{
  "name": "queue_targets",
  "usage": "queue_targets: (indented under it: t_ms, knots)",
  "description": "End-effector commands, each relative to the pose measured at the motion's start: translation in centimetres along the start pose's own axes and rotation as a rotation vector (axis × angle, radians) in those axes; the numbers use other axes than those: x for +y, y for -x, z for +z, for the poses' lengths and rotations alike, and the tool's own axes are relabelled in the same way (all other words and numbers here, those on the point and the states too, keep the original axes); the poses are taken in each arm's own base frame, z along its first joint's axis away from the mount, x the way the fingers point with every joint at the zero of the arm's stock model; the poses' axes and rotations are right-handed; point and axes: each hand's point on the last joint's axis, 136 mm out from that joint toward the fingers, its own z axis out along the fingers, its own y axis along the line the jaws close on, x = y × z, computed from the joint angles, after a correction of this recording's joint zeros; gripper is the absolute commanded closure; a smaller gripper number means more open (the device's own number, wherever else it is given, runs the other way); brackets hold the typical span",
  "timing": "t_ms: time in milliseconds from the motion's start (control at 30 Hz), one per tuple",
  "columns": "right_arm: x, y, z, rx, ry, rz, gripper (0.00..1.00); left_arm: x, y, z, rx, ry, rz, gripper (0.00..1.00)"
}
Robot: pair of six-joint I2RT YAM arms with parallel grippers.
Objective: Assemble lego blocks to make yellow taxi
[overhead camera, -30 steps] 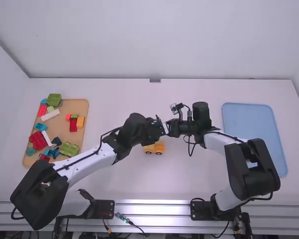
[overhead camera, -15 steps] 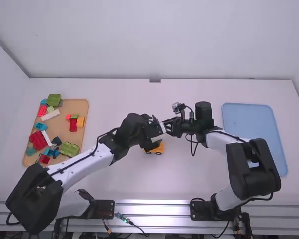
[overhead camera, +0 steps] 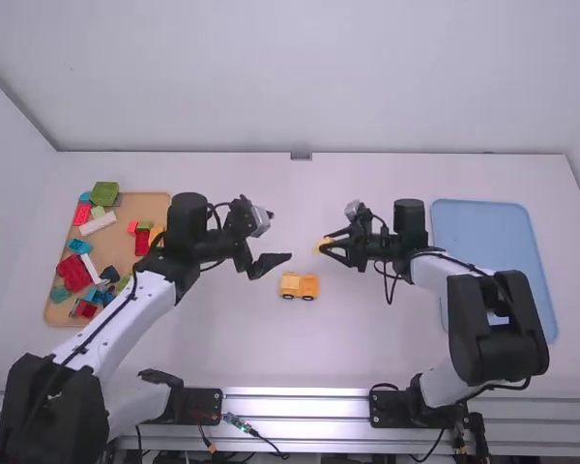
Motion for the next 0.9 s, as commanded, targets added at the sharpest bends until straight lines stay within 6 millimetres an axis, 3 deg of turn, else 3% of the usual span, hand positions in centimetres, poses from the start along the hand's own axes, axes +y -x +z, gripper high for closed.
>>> queue_targets:
  t_ms: [0,133,300,467,600,867]
  knots:
    - [2.2,1.6,-0.2,-0.042,0.092,-0.199,0.91,-2.1,0.5,0.1,-0.056,-0.169,-0.056,0.01]
    - [2.8,2.0,-0.6,-0.041,0.086,-0.253,0.99,-2.0,0.2,1.0,-0.044,-0.213,-0.089,0.01]
    - [4.6,2.5,-1.0,-0.032,0.099,-0.347,1.00,-1.4,-0.5,2.4,-0.001,-0.257,-0.146,0.01]
    - [4.9,2.3,-1.2,0.016,0.046,-0.375,1.00,-1.5,-0.9,2.8,0.049,-0.322,-0.147,0.00]
    - [5.1,2.2,-1.1,0.030,0.040,-0.373,1.00,-2.6,-1.9,2.9,0.134,-0.352,-0.038,0.02]
    - [6.1,2.5,-1.1,0.000,0.094,-0.368,1.00,-4.6,-1.9,4.2,0.146,-0.397,0.126,0.01]
